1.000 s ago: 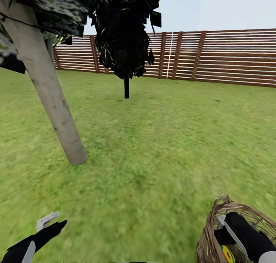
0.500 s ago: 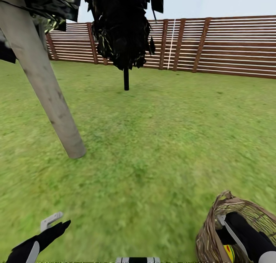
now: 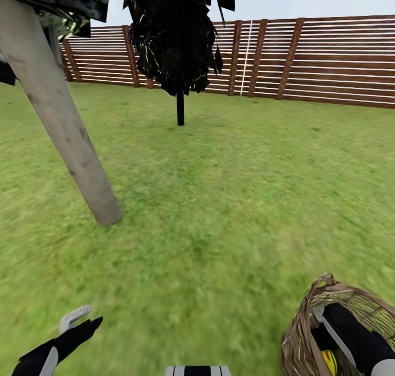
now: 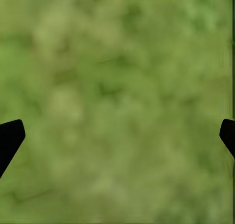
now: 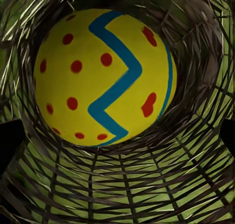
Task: Take the three Easter eggs out of the wicker basket on the lawn in the garden, then place them on the lawn next to a single tree (choose any tree) so that all three eggs are next to the same tree and none are left in the basket.
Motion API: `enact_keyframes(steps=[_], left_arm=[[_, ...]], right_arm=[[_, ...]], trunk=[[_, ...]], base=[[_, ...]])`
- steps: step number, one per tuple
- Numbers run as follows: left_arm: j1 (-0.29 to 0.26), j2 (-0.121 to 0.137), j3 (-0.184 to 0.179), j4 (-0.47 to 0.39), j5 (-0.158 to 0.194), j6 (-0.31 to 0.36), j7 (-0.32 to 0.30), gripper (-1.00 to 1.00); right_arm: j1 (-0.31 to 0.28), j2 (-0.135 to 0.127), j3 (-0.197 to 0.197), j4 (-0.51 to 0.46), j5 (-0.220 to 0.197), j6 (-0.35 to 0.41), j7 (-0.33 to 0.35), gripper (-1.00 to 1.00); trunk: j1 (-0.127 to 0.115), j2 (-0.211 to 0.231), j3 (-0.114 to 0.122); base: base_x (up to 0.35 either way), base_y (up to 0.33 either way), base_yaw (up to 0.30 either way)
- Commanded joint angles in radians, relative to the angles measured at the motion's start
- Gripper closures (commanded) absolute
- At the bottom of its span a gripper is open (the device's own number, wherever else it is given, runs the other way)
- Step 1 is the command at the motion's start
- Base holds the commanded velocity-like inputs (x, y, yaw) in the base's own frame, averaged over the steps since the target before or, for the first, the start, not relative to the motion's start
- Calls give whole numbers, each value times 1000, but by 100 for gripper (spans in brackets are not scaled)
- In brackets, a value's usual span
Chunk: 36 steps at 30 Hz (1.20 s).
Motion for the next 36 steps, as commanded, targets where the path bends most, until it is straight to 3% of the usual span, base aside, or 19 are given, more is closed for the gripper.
enact_keyframes(steps=[1,6,13,17,22,36], left_arm=[[0,-2,3,-1,10,1,-3,-100],[0,-9,0,15,10,-14,-4,-100],[0,-12,0,17,10,-15,-7,-100],[0,-31,0,17,8,-15,-6,-100],[0,-50,0,17,-37,-15,-4,-100],[0,-58,0,19,-39,-15,-3,-100]], right_arm=[[-1,-2,6,-1,-10,4,-4,-100],[-1,-5,7,-1,-10,4,-4,-100],[-1,-3,10,-1,-10,4,-4,-100],[-1,0,11,-1,-10,4,-6,-100],[-1,1,11,-1,-10,4,-7,-100],[-1,2,11,-1,-10,3,-6,-100]], trunk=[[0,0,-1],[0,0,-1],[0,0,-1],[2,-1,-16],[4,-2,-36],[11,-6,-90]], base=[[267,0,0],[297,0,0],[24,0,0],[0,0,0],[0,0,0],[0,0,0]])
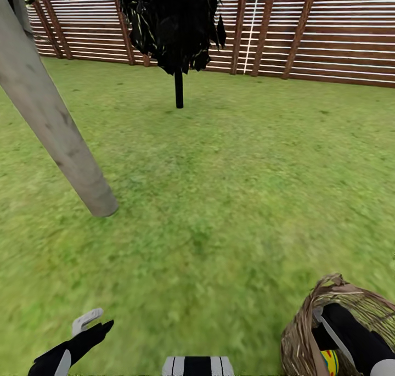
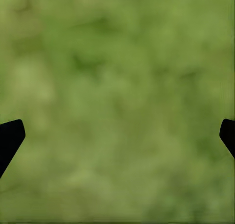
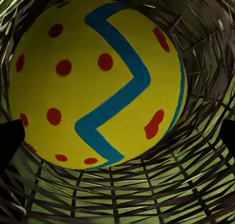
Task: Take the three Easter eggs out of the wicker basket on the lawn in the garden, then place them on the lawn next to a single tree (choose any tree) so that all three eggs are next to the same tree and none are left in the basket.
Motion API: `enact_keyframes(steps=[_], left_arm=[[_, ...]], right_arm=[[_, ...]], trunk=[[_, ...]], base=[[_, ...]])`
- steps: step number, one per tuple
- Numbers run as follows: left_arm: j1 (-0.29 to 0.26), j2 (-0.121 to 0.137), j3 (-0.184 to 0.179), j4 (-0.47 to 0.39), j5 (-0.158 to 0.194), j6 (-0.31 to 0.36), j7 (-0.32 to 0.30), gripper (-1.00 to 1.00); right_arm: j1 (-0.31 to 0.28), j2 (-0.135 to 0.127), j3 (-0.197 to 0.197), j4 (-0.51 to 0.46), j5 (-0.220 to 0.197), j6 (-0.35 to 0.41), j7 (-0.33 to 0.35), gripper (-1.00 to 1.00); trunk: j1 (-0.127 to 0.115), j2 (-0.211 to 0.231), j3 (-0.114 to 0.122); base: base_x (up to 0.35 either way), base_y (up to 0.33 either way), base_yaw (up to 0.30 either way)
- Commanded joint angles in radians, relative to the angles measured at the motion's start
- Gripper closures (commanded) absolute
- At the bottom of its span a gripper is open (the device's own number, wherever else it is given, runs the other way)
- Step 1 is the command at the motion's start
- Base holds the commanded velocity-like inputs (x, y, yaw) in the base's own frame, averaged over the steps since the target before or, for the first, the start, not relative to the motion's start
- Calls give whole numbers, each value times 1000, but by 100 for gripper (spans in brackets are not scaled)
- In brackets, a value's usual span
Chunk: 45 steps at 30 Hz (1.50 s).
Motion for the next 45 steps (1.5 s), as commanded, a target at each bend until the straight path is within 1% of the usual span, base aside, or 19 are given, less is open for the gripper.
enact_keyframes(steps=[1,5,23,27,28,32,35,45], left_arm=[[-1,-4,4,-1,6,9,-4,-100],[-1,-8,4,-1,6,9,-3,-100],[-1,-8,4,0,6,9,-3,-100],[-1,-9,4,1,6,9,-5,-100],[-1,-10,4,2,6,9,-5,-100],[-1,-11,4,2,6,9,-5,-100],[-1,-11,4,20,7,8,-6,-100],[-1,-11,4,22,7,9,-6,-100]], right_arm=[[-1,-1,6,-1,-13,3,-4,-100],[-1,-1,6,-1,-13,3,-4,-100],[-1,5,9,-1,-13,3,-4,-100],[-1,5,10,-4,-12,1,-4,-100],[-1,5,10,-16,-11,-1,-5,100],[-1,5,10,-25,-11,-2,-8,100],[-1,5,9,-23,-11,-2,-8,100],[-1,6,10,-17,-11,-2,-7,100]], trunk=[[0,-1,-5],[2,-2,-20],[10,-6,-90],[10,-6,-90],[10,-6,-90],[10,-6,-90],[10,-6,-90],[10,-6,-90]], base=[[0,0,0],[0,0,0],[0,0,0],[0,0,0],[0,0,0],[0,0,0],[0,0,0],[0,0,0]])
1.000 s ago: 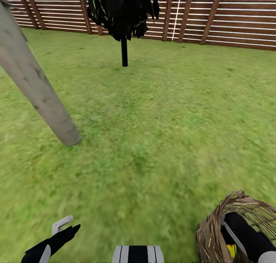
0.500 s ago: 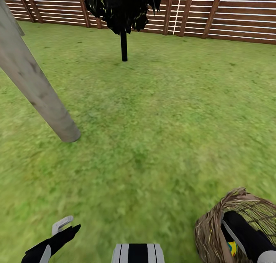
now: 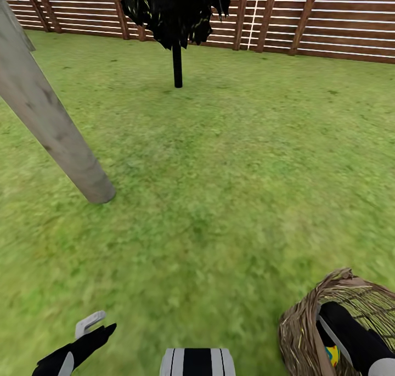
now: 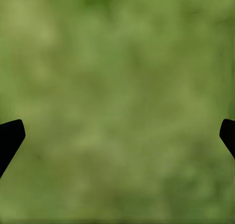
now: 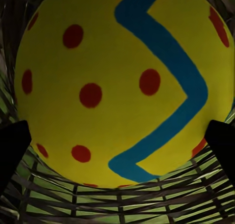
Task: Take the three Easter eggs out of the wicker basket on the lawn in the garden, then place them on the lawn next to a single tree (choose any tree) so that all three eggs are next to the same tree and none are left in the basket.
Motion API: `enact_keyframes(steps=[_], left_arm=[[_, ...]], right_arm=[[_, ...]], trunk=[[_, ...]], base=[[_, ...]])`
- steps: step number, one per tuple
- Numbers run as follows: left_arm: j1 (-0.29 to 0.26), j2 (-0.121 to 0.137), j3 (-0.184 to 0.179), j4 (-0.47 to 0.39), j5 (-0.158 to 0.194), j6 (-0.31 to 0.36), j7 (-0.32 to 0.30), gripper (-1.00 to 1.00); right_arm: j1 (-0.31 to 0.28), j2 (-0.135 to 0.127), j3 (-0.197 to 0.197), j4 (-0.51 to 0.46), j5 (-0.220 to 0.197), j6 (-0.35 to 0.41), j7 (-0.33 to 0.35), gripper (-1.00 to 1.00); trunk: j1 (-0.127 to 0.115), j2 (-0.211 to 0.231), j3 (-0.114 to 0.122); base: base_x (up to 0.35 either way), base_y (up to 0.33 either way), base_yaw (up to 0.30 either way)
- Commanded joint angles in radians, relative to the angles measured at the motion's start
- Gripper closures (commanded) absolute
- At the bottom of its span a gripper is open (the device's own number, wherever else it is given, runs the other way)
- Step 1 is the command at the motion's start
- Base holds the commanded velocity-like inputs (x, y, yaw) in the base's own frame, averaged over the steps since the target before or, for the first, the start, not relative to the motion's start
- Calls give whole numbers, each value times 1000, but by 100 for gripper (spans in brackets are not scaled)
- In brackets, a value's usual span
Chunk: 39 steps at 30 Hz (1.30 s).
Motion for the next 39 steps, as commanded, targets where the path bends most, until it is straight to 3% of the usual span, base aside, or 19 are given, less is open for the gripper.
enact_keyframes(steps=[1,19,39], left_arm=[[-1,-1,4,-1,7,9,-4,-100],[-1,-9,4,6,7,8,-4,-100],[-1,-23,2,29,5,7,-1,-100]], right_arm=[[0,-1,6,-1,-14,4,-5,100],[0,2,7,1,-14,4,-6,100],[0,5,9,4,-14,4,-6,100]], trunk=[[0,0,-1],[0,0,-1],[-9,4,77]], base=[[0,0,0],[0,0,0],[-63,0,0]])
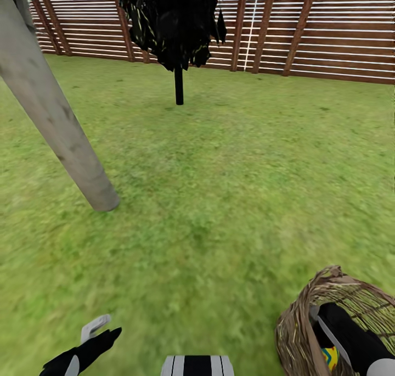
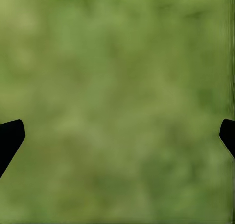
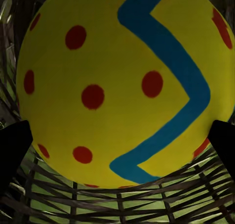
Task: Take the three Easter eggs out of the wicker basket on the lawn in the garden, then place them on the lawn next to a single tree (choose any tree) so that all three eggs are next to the same tree and none are left in the basket.
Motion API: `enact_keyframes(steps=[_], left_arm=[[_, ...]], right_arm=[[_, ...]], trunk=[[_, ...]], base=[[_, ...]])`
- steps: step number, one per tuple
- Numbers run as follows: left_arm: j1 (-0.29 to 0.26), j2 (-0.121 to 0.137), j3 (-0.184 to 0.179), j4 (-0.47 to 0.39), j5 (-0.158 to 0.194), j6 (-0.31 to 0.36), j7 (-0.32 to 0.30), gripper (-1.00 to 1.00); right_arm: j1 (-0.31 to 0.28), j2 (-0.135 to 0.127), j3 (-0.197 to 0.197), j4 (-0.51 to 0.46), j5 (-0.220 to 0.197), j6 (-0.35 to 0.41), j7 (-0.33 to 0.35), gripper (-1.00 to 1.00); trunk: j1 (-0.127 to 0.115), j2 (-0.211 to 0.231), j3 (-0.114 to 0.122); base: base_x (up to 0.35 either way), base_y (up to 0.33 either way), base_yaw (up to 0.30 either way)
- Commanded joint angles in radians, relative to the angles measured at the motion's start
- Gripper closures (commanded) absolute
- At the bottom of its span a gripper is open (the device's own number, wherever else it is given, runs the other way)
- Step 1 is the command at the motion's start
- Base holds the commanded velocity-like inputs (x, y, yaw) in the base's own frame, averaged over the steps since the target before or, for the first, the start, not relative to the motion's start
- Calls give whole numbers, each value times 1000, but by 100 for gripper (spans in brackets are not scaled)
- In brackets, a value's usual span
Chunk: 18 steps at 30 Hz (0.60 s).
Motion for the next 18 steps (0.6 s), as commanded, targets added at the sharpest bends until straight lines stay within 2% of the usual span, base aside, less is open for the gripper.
enact_keyframes(steps=[1,8,18], left_arm=[[0,-4,5,-2,7,8,-4,-100],[0,-7,5,-1,6,-15,-3,-100],[0,-13,6,12,7,-16,-4,-100]], right_arm=[[-1,-2,6,0,-10,4,-4,100],[-1,-2,6,27,-10,3,-4,100],[-1,0,6,33,-10,2,-4,100]], trunk=[[-1,0,3],[-4,2,30],[-8,4,69]], base=[[0,0,0],[-103,-93,0],[-5,-6,0]])
